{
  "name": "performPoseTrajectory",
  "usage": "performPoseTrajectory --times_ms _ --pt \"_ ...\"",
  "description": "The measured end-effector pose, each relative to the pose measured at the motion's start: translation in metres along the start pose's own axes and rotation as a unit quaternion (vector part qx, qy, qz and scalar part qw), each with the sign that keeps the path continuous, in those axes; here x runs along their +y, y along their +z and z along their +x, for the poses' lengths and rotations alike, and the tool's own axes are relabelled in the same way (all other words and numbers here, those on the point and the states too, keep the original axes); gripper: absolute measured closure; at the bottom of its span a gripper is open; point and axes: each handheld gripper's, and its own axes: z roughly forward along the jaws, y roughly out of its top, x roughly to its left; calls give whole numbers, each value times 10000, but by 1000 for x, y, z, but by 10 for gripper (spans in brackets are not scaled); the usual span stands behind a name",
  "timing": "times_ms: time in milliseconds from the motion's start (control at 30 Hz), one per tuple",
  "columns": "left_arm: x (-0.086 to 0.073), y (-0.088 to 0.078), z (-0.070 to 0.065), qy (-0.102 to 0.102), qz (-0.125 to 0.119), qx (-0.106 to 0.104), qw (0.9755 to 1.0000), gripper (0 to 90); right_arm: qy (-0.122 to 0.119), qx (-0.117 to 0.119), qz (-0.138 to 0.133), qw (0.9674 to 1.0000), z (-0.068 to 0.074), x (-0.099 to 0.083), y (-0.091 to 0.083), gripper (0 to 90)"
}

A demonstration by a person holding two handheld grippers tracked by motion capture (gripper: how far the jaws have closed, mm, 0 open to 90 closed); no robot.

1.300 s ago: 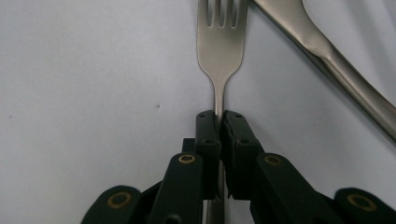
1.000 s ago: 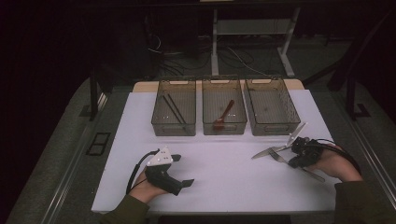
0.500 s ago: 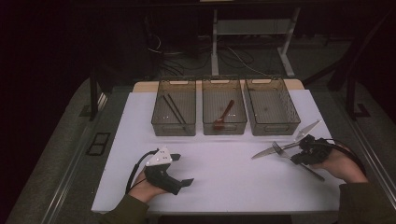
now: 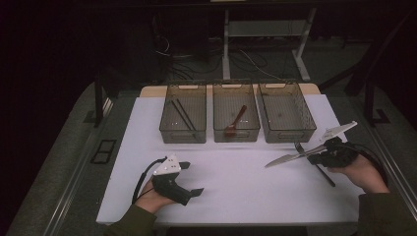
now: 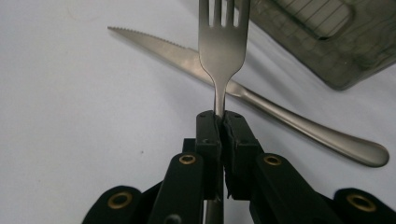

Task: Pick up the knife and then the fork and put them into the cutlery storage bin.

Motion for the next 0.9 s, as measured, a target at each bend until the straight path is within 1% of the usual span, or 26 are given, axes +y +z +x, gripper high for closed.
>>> performPoseTrajectory --times_ms 100,167,267,367,500,567,767,800,900 --pt "-1 0 1 44 -10 8 10000 0 95 -72 -188 9998 -2 0 -5 855" --pt "-1 1 2 57 2 12 10000 0 199 -69 -349 9992 -4 -1 -9 855" --pt "-3 2 5 -26 21 0 10000 0 331 -98 -565 9978 -5 -1 -14 855" --pt "-3 2 4 23 46 -1 10000 0 393 -156 -743 9963 -6 0 -18 855" --pt "-2 0 3 5 12 14 10000 0 459 -177 -981 9940 -7 1 -24 855" --pt "-3 0 3 -21 -3 22 10000 0 496 -202 -1085 9926 -7 3 -27 855" --pt "-2 1 2 7 82 7 10000 0 594 -269 -1417 9878 -9 10 -35 855" --pt "-2 1 1 5 77 8 10000 0 640 -297 -1500 9862 -10 12 -37 855" --pt "-2 0 1 -18 51 21 10000 0 673 -327 -1659 9833 -12 16 -40 855"
